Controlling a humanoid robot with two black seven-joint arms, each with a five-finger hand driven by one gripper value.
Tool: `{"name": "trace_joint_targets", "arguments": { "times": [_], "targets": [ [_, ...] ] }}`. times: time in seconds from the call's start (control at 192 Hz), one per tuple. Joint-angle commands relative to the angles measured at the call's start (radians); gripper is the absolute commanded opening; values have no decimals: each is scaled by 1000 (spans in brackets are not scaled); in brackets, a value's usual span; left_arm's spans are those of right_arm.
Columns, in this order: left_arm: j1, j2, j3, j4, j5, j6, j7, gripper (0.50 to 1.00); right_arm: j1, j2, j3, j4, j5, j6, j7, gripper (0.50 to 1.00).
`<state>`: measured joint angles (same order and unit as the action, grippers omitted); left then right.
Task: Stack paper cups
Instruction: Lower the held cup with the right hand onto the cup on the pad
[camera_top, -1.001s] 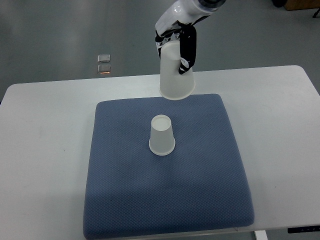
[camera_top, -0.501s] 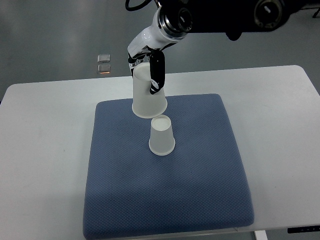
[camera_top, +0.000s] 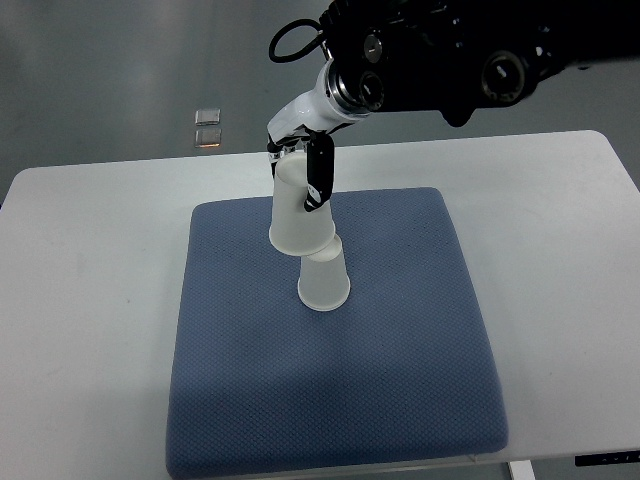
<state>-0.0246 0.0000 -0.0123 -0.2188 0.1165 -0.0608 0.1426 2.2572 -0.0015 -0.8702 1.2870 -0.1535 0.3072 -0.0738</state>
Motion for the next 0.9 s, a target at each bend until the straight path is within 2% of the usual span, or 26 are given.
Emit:
{"name": "trace_joint_targets", "arguments": {
  "times": [0.0, 0.183, 0.897],
  "targets": [
    [0, 0, 0, 3, 0, 1, 0, 1000, -16, 0, -18, 0, -1, -3, -1, 643],
    [0, 0, 0, 4, 0, 1, -1, 1000, -45, 2, -41, 2, -3, -37, -1, 646],
    [0, 0, 0, 6, 0, 1, 0, 1000, -93, 2, -52, 14, -5, -74, -1, 678]
  ]
}}
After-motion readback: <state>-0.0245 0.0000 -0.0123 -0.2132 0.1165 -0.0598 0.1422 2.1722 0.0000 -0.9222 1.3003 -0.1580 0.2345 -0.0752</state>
